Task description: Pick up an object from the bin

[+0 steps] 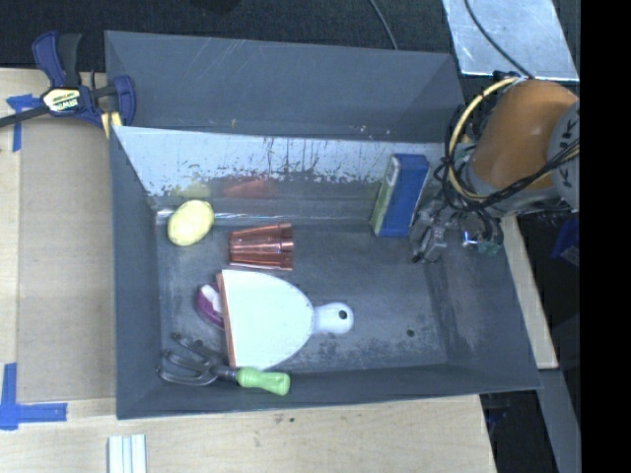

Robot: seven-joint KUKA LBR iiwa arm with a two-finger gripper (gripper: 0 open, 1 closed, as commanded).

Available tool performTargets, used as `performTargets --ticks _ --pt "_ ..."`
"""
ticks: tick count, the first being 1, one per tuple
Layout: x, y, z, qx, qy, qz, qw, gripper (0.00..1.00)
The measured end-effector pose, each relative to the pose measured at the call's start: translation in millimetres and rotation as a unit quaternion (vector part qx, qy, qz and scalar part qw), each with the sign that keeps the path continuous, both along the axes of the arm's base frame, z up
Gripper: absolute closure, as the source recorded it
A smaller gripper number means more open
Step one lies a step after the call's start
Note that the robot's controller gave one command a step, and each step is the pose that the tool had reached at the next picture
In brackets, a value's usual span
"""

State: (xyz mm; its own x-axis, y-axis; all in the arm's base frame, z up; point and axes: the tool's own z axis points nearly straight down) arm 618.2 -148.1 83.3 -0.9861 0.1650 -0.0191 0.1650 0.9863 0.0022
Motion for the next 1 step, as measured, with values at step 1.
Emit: performTargets --ticks 1 --pt "10.1 -9.1 46.4 -0.005 -0.0149 0.013 0.9998 1.0"
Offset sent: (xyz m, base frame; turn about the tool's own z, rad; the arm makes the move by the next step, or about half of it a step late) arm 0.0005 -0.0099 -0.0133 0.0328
